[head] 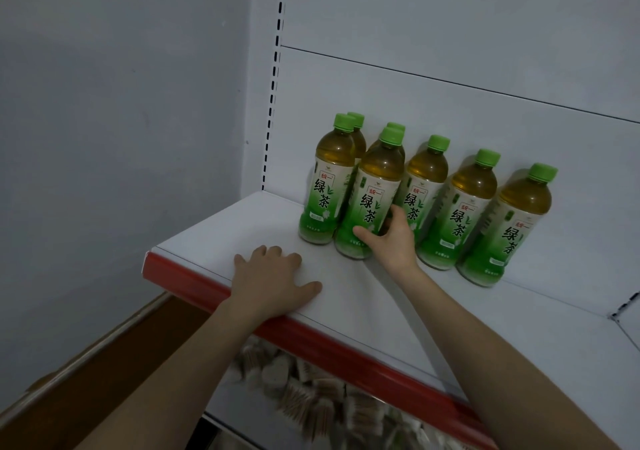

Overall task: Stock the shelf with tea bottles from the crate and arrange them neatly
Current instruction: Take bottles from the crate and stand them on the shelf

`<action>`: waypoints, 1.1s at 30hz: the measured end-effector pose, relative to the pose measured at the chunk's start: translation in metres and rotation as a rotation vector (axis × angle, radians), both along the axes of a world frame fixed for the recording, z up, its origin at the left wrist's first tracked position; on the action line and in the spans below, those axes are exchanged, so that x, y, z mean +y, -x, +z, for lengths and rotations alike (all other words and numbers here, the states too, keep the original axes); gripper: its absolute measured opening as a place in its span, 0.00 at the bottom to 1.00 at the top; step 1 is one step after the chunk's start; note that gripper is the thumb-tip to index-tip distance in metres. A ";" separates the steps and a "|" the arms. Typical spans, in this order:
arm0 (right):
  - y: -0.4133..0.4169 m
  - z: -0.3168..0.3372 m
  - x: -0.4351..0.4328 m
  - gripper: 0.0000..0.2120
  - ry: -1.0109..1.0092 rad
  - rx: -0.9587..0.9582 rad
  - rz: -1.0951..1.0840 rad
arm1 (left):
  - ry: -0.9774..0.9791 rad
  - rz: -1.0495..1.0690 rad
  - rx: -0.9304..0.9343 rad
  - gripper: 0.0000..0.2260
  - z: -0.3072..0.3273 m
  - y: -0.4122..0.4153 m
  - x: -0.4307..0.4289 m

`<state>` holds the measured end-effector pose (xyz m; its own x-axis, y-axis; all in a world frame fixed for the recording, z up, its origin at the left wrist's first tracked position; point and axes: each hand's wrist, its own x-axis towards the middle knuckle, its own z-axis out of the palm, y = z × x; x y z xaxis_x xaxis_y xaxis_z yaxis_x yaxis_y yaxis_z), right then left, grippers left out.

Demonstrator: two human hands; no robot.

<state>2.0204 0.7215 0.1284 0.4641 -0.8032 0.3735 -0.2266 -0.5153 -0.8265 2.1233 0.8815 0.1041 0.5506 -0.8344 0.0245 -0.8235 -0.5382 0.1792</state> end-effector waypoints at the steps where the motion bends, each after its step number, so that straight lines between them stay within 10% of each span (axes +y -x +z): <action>1: 0.000 0.000 0.000 0.29 0.007 0.007 -0.009 | 0.000 -0.001 0.000 0.29 0.000 0.000 0.000; 16: 0.040 0.007 0.019 0.24 0.157 0.530 0.028 | 0.141 -0.001 -0.126 0.23 0.007 0.010 0.009; 33: 0.045 0.013 0.154 0.25 0.435 0.493 0.656 | 0.124 0.461 -0.279 0.22 -0.007 0.125 0.196</action>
<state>1.9751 0.8758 0.1409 0.9625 -0.1590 0.2197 -0.0544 -0.9069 -0.4179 1.9981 1.0773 0.0975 0.8167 -0.4901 0.3048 -0.5330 -0.8430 0.0727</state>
